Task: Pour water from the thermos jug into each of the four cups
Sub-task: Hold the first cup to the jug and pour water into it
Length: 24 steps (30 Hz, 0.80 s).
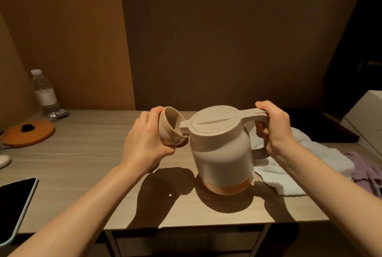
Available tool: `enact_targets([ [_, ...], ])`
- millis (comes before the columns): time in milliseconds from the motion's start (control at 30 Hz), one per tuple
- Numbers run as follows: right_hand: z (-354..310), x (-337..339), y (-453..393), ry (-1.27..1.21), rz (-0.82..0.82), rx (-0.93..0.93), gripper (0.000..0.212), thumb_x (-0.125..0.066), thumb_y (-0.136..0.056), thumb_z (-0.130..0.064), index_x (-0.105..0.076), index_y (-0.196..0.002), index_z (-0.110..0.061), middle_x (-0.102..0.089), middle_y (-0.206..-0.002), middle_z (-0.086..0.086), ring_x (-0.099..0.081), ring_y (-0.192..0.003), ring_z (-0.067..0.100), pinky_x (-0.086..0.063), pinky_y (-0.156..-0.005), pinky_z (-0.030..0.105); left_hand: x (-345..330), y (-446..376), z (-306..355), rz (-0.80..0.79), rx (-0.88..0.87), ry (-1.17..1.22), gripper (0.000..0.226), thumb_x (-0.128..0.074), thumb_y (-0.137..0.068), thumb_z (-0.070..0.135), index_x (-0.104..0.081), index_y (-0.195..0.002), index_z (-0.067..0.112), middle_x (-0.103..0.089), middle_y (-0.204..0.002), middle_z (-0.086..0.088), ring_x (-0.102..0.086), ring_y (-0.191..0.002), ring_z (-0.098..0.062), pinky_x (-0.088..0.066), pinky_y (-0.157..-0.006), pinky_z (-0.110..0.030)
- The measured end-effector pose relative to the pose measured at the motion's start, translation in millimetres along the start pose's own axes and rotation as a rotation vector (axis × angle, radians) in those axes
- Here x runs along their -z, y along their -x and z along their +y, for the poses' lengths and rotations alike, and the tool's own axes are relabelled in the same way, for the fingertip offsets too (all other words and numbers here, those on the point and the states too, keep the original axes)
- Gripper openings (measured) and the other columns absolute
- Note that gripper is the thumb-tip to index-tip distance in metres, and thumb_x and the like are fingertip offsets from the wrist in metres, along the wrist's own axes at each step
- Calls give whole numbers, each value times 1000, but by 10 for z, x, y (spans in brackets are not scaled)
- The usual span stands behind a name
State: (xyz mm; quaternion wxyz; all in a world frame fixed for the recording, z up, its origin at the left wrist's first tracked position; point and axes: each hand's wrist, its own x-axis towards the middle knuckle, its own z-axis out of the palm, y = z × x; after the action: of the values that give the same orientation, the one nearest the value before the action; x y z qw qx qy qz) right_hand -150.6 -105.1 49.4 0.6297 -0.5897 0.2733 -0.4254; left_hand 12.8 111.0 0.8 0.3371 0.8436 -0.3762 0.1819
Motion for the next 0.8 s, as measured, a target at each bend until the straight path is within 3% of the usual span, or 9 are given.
enact_targets([
  [233,-43,-18,-11,2,-31,-9,39,-61,-80,-28,-46,-47,-15,-41,-43,-4,-35,-36,7,-28,-40,21,-18,23,-15,15,2,22,95,-90,-54,35,-38,-133,29,-52,-124,2,-50,-111,-18,-43,-79,-30],
  [433,-102,-50,-16,80,-60,-4,37,-61,-81,-32,-51,-49,-16,-46,-41,-6,-40,-36,4,-31,-41,19,-126,76,-54,32,50,57,97,-90,-53,35,-36,-134,30,-51,-128,4,-48,-116,-19,-49,-86,-39],
  [800,-137,-54,-4,130,-87,-20,34,-62,-82,-29,-53,-53,-15,-48,-39,-8,-41,-32,3,-30,-33,14,-370,310,-82,49,171,244,104,-92,-49,28,-34,-135,32,-50,-130,6,-45,-122,-19,-46,-95,-38],
])
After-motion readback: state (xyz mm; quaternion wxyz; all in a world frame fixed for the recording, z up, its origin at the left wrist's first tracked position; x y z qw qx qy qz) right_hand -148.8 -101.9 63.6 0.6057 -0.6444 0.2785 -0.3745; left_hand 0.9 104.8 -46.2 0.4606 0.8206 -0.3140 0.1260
